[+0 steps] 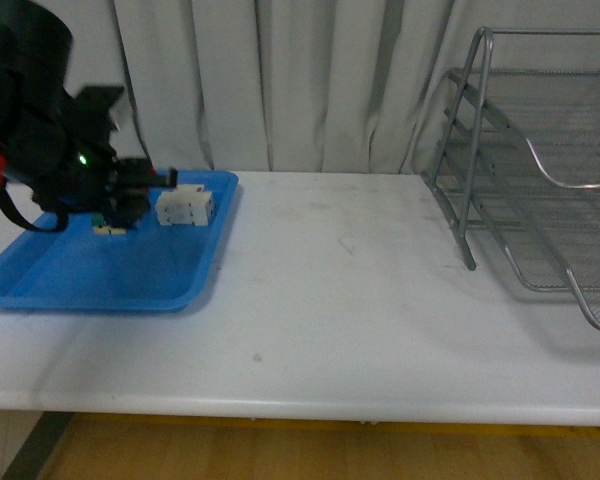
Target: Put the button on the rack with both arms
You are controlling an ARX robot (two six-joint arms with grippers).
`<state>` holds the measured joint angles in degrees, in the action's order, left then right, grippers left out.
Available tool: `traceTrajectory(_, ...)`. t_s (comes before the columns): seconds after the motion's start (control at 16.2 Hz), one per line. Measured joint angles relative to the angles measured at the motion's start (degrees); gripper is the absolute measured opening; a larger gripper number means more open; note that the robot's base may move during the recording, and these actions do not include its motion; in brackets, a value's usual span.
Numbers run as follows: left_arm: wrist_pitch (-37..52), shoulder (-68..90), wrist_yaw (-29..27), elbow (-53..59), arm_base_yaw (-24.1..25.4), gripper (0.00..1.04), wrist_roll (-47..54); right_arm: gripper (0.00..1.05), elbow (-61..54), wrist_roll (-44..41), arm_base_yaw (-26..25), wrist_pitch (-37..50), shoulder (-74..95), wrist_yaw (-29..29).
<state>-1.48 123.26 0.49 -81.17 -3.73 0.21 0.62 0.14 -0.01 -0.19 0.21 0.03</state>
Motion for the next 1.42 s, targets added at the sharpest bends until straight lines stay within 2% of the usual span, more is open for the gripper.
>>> traceTrajectory(0.12, 3.26, -15.39, 1.90, 10.16, 1.42, 0.36, 0.63, 0.98, 0.00, 0.00, 0.00, 0.00, 0.00, 0.00)
traceTrajectory(0.37, 2.82, -36.50, 3.23, 28.00, 5.62, 0.36, 4.42, 0.98, 0.00, 0.00, 0.00, 0.00, 0.00, 0.00)
traceTrajectory(0.56, 2.21, -47.52, 3.19, 35.34, 10.47, 0.36, 7.78, 0.98, 0.00, 0.00, 0.00, 0.00, 0.00, 0.00)
traceTrajectory(0.68, 2.05, -49.51, 4.04, 39.04, 13.40, 0.36, 7.76, 0.98, 0.00, 0.00, 0.00, 0.00, 0.00, 0.00)
traceTrajectory(0.8, 3.13, -49.92, 5.01, 40.89, 14.25, 0.36, 7.54, 0.98, 0.00, 0.00, 0.00, 0.00, 0.00, 0.00)
traceTrajectory(1.42, 5.60, -48.17, 4.20, 41.46, 13.57, 0.36, 7.37, 0.98, 0.00, -0.02, 0.00, 0.02, 0.02, -0.02)
